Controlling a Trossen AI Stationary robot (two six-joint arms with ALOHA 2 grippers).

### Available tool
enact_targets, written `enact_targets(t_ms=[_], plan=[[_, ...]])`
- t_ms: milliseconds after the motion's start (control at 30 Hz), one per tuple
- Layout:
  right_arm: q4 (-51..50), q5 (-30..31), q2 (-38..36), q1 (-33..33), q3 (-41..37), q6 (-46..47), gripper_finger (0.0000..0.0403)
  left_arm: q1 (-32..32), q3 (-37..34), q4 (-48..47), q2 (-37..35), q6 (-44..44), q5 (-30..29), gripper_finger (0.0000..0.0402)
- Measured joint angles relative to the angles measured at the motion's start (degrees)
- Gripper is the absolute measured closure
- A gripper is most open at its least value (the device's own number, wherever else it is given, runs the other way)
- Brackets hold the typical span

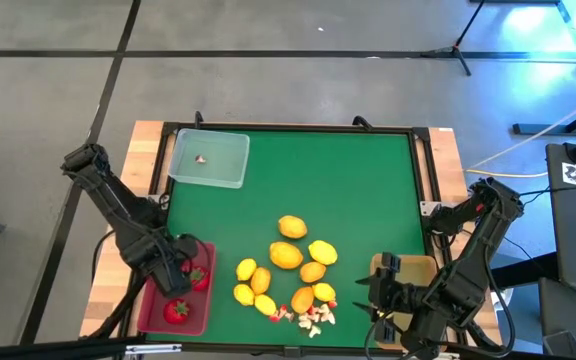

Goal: Sort produce into baskets
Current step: Put the red tomato into the red bin, then put the yellow lemon into the orange bin

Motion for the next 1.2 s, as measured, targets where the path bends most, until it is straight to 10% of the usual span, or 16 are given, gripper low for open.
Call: enact_targets(t_ms=[300, 1200], plan=[[0.94, 0.00, 0.00, 0.00, 0.00, -0.36, 0.0182, 0.64, 0.00, 0.14, 0.02, 2.35, 1.09, 0.0021], [-1.09, 11.23, -0.02, -2.89, 0.00, -2.30, 0.0182, -0.92, 0.02, -0.32, 0.04, -10.65, -14.07, 0.0016]])
